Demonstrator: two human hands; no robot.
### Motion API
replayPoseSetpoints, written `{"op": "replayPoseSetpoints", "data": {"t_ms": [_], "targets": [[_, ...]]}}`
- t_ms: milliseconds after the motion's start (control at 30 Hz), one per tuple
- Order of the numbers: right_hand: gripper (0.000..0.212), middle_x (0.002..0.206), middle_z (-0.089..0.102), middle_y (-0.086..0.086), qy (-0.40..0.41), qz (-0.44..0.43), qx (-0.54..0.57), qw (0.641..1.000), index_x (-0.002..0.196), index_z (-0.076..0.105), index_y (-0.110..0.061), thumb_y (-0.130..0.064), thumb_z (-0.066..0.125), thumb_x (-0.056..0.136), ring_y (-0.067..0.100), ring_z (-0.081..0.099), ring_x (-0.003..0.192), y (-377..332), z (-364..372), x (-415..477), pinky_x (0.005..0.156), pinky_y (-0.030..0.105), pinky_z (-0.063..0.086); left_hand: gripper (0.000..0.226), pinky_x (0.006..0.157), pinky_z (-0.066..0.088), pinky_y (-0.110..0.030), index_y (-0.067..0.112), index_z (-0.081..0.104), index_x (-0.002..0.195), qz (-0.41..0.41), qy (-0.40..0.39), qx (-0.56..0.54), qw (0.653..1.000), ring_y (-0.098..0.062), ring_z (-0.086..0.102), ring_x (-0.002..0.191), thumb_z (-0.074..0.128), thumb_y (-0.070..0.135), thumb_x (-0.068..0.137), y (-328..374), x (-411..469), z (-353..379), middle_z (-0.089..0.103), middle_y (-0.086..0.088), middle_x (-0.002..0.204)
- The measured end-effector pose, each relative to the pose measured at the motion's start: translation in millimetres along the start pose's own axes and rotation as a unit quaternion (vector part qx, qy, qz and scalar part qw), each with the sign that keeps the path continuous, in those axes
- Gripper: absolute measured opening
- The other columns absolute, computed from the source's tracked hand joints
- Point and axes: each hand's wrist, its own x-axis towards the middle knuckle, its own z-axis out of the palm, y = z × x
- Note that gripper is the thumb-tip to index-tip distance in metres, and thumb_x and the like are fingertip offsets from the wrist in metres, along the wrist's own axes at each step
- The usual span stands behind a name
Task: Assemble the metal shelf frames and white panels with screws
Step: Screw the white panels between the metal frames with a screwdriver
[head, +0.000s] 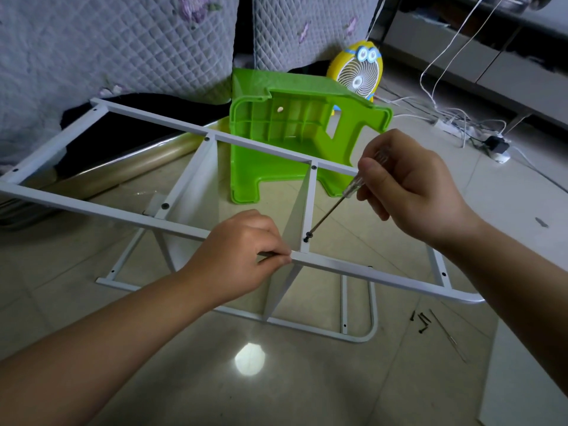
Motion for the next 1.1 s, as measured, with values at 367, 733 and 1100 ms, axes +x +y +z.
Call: {"op": "replayPoseSetpoints", "data": {"t_ms": [367,733,1100], "targets": [[0.01,0.053,0.055,-0.009,-0.018,0.026,-0.037,0.999,0.073,0.043,-0.026,-0.024,0.044,0.082,0.001,0.052,0.04,-1.3,-9.5,2.2,0.045,0.007,0.033,0.028,0.059,0.041,-0.024,0.012,0.075,0.068,0.004,0.005,0.005,1.0,-0.006,0.049,0.07,0.056,0.032,0.074,-0.9,0.3,0.4,0.064,0.002,0.064],[0.024,0.052,0.055,0.009,-0.076,-0.019,-0.213,0.974,0.078,0.056,-0.006,-0.027,0.046,0.082,0.008,0.047,0.053,-10.2,-23.9,9.2,0.052,0.017,0.035,0.028,0.059,0.041,-0.023,0.013,0.075,0.067,0.001,0.01,-0.005,1.0,-0.005,0.049,0.069,0.056,0.033,0.074,-2.4,-0.2,1.6,0.064,0.004,0.063],[0.024,0.053,0.052,-0.015,-0.134,-0.018,-0.211,0.968,0.082,0.06,-0.004,-0.024,0.046,0.081,-0.01,0.051,0.048,-14.1,-31.5,10.6,0.053,0.003,0.036,0.028,0.059,0.04,-0.021,0.013,0.075,0.067,0.003,0.01,0.001,1.0,-0.006,0.048,0.069,0.056,0.033,0.074,-3.1,-0.6,2.8,0.064,0.004,0.063]]}}
